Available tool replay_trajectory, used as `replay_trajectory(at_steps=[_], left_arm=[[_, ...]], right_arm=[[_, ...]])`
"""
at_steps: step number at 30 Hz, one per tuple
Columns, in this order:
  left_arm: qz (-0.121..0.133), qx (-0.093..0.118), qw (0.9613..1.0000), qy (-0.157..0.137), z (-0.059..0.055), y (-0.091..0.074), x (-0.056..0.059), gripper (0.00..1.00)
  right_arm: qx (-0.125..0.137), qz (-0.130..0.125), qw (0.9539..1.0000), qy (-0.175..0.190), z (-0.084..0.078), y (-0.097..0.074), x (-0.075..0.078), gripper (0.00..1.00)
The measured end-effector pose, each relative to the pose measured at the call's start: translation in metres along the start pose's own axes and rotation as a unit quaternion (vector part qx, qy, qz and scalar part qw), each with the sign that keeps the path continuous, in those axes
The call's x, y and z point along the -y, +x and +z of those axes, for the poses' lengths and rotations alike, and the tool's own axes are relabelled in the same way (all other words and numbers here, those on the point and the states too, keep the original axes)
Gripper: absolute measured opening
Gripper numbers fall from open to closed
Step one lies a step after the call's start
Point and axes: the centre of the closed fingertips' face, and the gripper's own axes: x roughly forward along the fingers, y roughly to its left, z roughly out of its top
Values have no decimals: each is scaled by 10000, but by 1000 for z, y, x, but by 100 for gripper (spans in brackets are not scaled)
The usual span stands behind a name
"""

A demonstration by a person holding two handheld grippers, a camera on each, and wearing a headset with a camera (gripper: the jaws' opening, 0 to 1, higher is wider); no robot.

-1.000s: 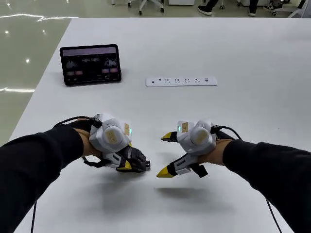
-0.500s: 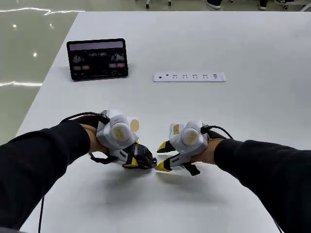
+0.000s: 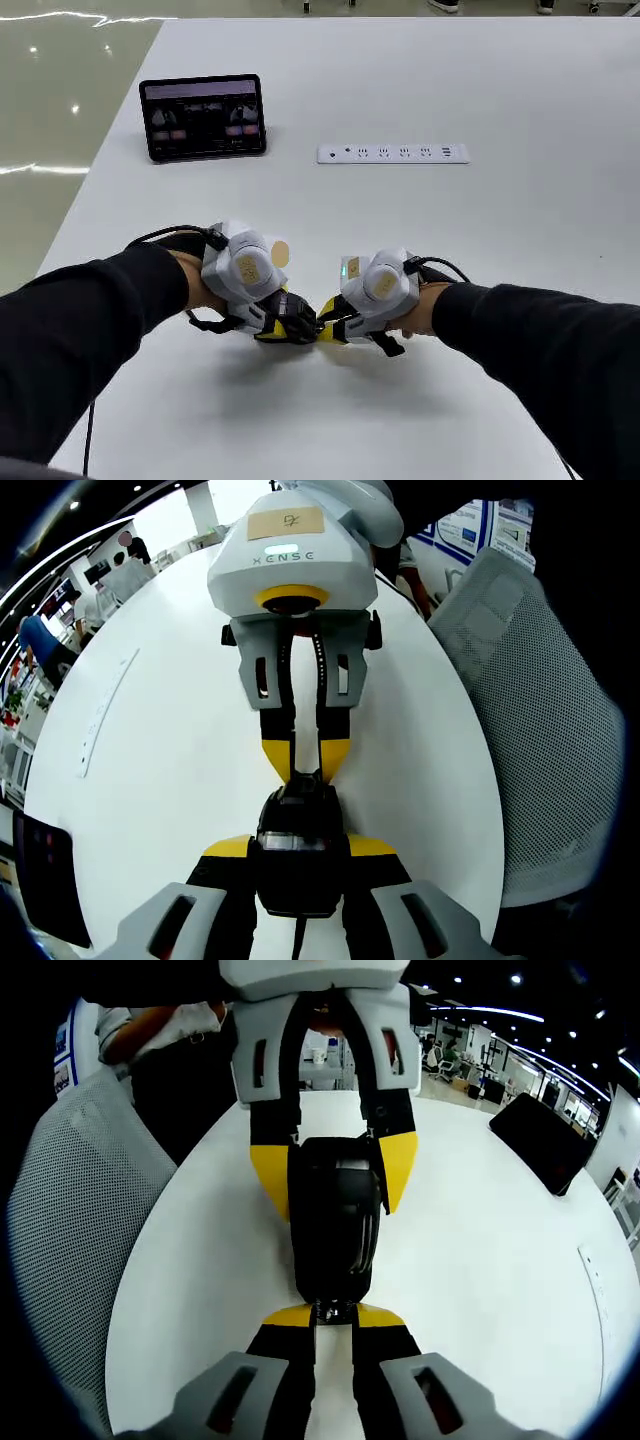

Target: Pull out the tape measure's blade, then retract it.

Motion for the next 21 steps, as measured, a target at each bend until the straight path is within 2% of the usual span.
replay_trajectory(at_steps=[10, 15, 21], left_arm=[[25, -1, 10000, -83, 0, 0, -1, 29], [36, -23, 10000, -77, -1, 0, 0, 29], [41, -18, 10000, -87, -1, 0, 0, 29]], right_arm=[[-123, 16, 9999, 67, -14, -11, 2, 8], [-81, -72, 9999, 91, -11, -8, 1, 11], [-46, -45, 9999, 122, -9, -4, 0, 16]])
